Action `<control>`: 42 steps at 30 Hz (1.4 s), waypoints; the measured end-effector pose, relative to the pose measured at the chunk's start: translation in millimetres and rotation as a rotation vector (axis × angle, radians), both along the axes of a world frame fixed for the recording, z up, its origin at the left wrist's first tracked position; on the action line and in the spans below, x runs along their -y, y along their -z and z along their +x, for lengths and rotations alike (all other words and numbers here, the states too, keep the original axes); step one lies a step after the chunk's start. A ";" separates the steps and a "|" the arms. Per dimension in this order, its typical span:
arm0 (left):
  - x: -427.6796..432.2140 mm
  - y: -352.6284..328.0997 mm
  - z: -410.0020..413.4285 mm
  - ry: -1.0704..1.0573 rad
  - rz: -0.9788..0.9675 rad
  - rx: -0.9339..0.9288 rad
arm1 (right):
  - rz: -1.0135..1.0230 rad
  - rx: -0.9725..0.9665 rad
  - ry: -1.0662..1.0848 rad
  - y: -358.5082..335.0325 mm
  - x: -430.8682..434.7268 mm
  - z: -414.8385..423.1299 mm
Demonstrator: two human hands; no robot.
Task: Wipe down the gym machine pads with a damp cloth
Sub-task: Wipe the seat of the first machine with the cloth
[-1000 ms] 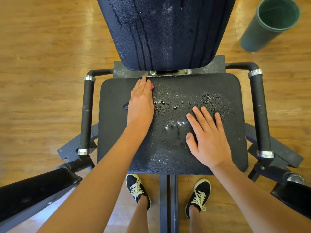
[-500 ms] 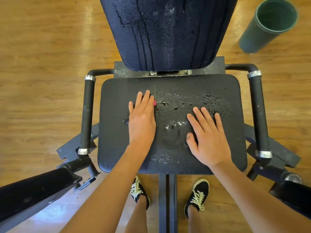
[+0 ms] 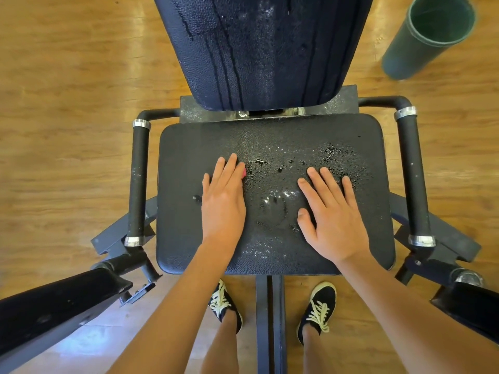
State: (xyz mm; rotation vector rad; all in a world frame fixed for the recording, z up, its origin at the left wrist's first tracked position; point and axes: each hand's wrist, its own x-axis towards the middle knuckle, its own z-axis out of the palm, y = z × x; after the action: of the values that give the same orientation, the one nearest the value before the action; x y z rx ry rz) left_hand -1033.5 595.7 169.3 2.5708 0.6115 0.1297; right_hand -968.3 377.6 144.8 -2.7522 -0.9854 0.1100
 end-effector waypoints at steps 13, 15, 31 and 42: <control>8.7 0.6 8.4 -0.077 0.078 -0.026 | 0.009 0.002 0.006 -0.8 -0.4 -1.1; 6.5 1.2 15.6 -0.078 0.068 -0.038 | 0.014 0.005 0.006 -0.5 -0.3 -0.9; 28.6 -5.5 -43.0 -0.040 -0.083 -0.131 | 0.013 -0.006 0.018 -3.6 -1.0 -2.5; -18.8 -19.6 -44.9 0.336 0.012 -0.245 | 0.022 0.006 0.012 -1.1 -1.1 -2.1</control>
State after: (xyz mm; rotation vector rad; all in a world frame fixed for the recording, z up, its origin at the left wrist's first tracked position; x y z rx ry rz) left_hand -1078.4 614.5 188.9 2.6789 0.2538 -0.2985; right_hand -970.4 378.6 145.9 -2.7397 -0.9657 0.0882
